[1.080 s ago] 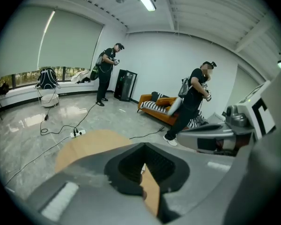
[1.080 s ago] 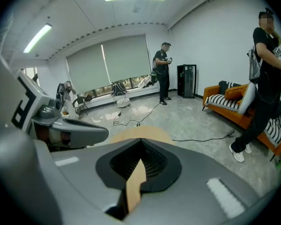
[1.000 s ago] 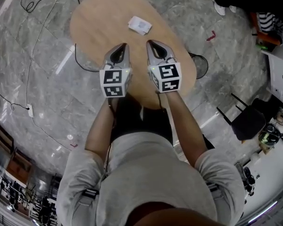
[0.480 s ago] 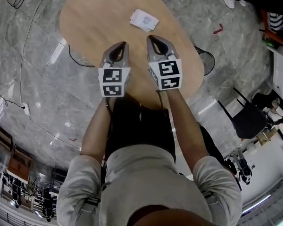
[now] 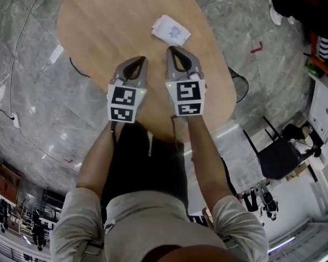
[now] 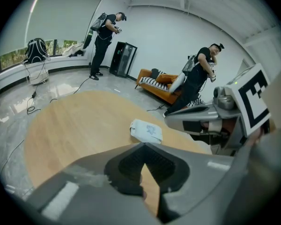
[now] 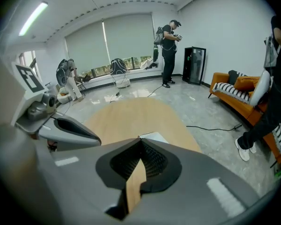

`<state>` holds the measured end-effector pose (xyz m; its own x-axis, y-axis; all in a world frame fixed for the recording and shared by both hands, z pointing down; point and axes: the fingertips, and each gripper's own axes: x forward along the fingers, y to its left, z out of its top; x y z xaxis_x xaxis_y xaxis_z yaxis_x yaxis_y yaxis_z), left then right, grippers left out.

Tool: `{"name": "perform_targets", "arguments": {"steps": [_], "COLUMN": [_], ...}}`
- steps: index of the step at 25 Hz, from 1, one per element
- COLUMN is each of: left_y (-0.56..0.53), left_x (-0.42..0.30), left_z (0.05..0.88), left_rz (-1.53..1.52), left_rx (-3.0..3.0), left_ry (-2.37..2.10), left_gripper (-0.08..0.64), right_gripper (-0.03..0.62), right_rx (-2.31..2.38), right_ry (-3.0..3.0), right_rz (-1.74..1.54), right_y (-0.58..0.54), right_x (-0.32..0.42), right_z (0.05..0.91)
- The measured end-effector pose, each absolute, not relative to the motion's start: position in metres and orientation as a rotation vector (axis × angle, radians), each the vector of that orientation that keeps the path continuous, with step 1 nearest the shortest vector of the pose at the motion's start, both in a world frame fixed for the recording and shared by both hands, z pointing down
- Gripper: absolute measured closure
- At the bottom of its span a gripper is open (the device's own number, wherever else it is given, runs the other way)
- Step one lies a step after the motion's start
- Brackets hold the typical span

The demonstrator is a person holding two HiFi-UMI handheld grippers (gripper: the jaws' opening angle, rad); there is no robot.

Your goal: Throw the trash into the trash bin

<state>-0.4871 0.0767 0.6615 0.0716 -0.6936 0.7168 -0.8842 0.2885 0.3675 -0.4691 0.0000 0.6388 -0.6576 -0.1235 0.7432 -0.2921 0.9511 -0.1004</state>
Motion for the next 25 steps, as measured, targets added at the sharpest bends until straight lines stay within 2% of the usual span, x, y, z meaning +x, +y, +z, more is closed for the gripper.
{"name": "perform_targets", "arguments": {"steps": [11, 15, 17, 25], "left_y": [0.073, 0.075, 0.075, 0.093], "left_x": [-0.508, -0.512, -0.514, -0.516], "left_z": [0.693, 0.700, 0.704, 0.711], "left_rz": [0.258, 0.245, 0.250, 0.264], "left_rx": [1.400, 1.381, 1.383, 1.354], "left_ry": [-1.678, -1.683, -1.682, -1.680], "left_gripper": [0.541, 0.541, 0.541, 0.541], "right_gripper": [0.584, 0.578, 0.482, 0.437], "right_rx": [0.231, 0.177, 0.125, -0.042], "right_ry": [-2.213, -2.151, -2.112, -1.913], "right_rz": [0.213, -0.025, -0.154, -0.486], "right_y": [-0.002, -0.002, -0.002, -0.003], "right_x": [-0.483, -0.483, -0.486, -0.489], "right_z": [0.678, 0.689, 0.698, 0.740]}}
